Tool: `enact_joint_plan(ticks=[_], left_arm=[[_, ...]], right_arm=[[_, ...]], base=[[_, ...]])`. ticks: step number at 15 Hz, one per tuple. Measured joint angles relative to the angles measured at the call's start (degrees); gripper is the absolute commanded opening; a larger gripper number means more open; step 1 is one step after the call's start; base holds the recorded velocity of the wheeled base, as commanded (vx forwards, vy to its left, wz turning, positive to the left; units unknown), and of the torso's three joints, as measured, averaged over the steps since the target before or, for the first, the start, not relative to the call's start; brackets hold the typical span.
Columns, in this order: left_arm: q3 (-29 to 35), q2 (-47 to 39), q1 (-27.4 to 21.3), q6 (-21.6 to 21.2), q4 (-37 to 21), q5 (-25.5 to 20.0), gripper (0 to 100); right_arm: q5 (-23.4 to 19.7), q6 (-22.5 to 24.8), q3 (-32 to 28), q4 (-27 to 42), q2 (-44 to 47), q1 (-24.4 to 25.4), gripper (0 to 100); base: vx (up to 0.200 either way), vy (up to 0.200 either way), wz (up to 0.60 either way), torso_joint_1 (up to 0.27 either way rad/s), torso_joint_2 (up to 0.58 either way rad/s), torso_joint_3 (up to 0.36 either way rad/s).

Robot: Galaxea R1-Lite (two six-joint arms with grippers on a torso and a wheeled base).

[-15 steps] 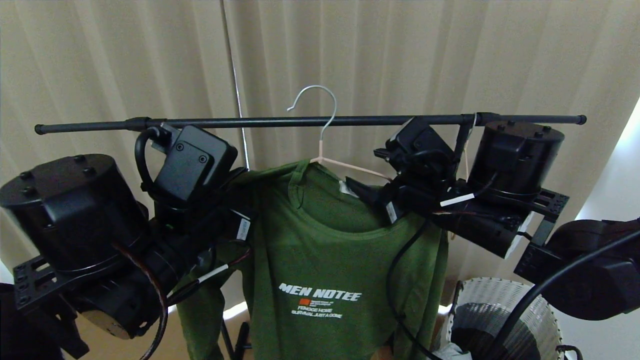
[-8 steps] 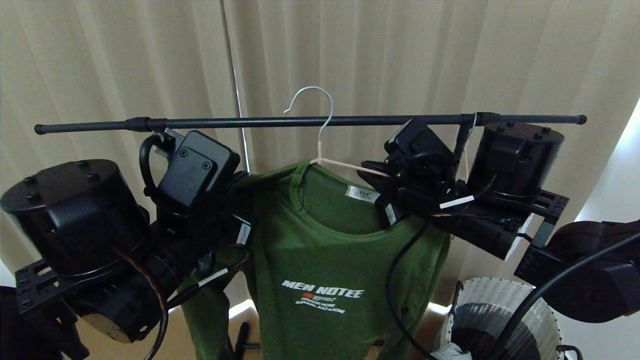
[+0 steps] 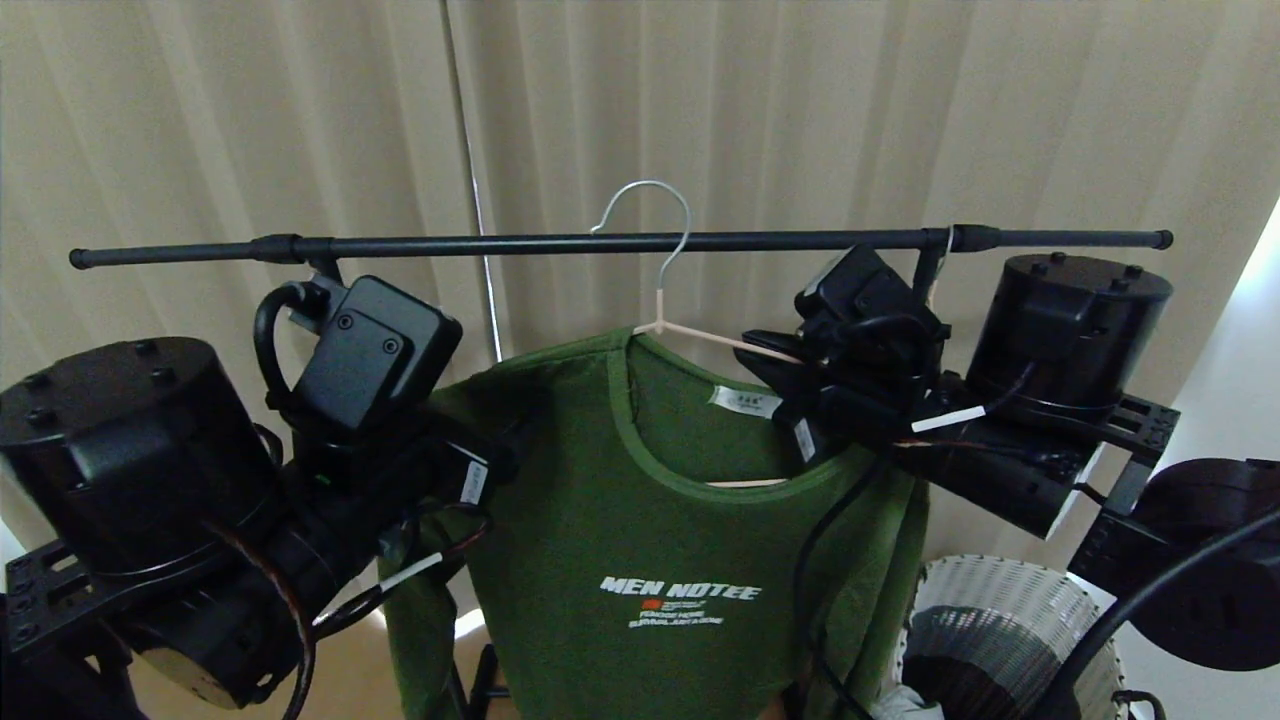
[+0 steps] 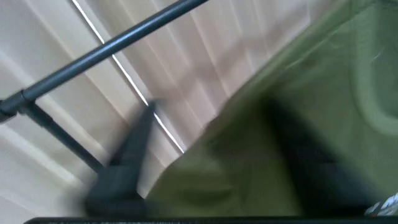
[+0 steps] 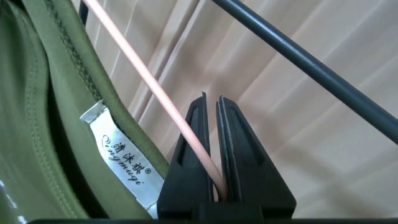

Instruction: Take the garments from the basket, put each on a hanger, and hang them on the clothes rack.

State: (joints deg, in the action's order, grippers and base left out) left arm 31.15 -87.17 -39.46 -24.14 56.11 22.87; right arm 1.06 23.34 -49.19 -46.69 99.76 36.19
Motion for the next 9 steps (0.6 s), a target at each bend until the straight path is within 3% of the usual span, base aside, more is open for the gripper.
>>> enact_joint_plan(ticks=[9], left_arm=[[-3.4,3.9,1.9,2.3,-2.9,-2.4,100]], right_arm=[[0.1,-0.5,6.1,0.0,-8.9,-9.5,0]], base=[[0.0,0.0,0.0,0.0,0.0,0.0]])
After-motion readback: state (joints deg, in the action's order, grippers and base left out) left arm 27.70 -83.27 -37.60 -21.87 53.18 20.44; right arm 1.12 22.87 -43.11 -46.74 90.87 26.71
